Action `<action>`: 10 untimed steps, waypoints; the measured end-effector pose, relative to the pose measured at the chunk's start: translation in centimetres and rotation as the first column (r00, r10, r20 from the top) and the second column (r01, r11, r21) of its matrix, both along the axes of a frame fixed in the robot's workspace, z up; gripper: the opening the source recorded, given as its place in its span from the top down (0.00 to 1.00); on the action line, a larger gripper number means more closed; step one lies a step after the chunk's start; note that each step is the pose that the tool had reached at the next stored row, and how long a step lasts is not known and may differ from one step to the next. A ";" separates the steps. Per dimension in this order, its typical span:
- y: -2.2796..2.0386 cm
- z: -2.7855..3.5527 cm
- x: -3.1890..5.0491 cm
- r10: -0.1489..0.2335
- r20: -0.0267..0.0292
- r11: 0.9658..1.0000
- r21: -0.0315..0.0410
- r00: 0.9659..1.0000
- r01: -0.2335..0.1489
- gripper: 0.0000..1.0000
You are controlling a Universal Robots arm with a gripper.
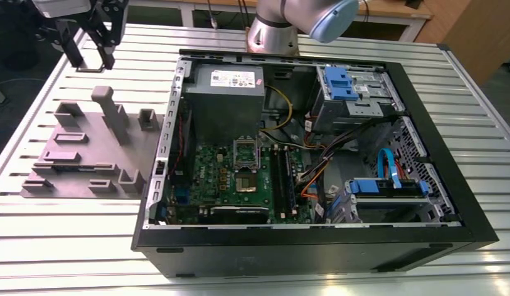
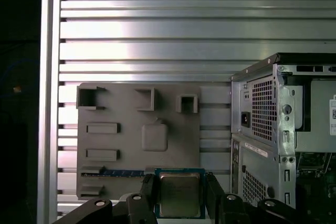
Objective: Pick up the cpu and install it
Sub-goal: 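Pick up the cpu and move it towards the insertion slot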
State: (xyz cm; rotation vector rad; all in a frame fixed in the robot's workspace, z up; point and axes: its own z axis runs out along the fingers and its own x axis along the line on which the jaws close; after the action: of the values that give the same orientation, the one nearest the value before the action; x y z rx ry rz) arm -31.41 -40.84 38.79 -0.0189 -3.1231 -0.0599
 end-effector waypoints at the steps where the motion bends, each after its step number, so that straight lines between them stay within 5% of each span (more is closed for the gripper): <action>1: 0.00 0.00 0.07 0.000 0.000 1.000 0.000 1.000 0.000 0.53; 10: 0.00 0.00 0.78 0.000 0.000 1.000 0.000 1.000 0.000 0.53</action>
State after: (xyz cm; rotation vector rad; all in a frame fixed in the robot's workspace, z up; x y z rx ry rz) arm -30.64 -40.84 38.79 -0.0189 -3.1231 -0.0599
